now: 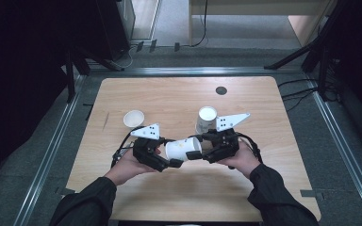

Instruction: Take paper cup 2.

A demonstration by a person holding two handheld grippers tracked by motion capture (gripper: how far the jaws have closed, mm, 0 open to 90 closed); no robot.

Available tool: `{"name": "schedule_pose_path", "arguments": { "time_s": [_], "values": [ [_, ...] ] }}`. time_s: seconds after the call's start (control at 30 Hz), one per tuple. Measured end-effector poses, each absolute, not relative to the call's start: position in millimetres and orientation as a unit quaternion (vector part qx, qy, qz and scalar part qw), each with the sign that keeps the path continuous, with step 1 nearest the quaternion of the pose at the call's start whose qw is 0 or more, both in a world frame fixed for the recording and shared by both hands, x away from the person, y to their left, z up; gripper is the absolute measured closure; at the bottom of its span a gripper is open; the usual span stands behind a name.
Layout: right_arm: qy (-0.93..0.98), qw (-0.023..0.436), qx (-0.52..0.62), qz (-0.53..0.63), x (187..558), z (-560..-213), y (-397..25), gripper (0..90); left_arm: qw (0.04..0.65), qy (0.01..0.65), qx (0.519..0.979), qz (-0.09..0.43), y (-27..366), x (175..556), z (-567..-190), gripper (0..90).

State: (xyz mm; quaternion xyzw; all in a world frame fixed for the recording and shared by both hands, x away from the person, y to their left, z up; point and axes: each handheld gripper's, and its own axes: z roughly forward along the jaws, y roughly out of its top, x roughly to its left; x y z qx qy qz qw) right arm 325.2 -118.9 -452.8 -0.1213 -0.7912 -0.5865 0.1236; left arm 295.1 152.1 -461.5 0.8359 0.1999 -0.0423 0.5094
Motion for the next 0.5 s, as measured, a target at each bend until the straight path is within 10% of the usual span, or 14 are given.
{"name": "schedule_pose_path", "arguments": {
  "time_s": [0.5],
  "values": [
    [-0.795, 0.118, -0.125, -0.581, 324.6, -453.0, -118.4, 33.1, 0.508, 0.196, 0.838, -0.038, 153.7, 294.9, -459.5, 20.5]
  ]
}}
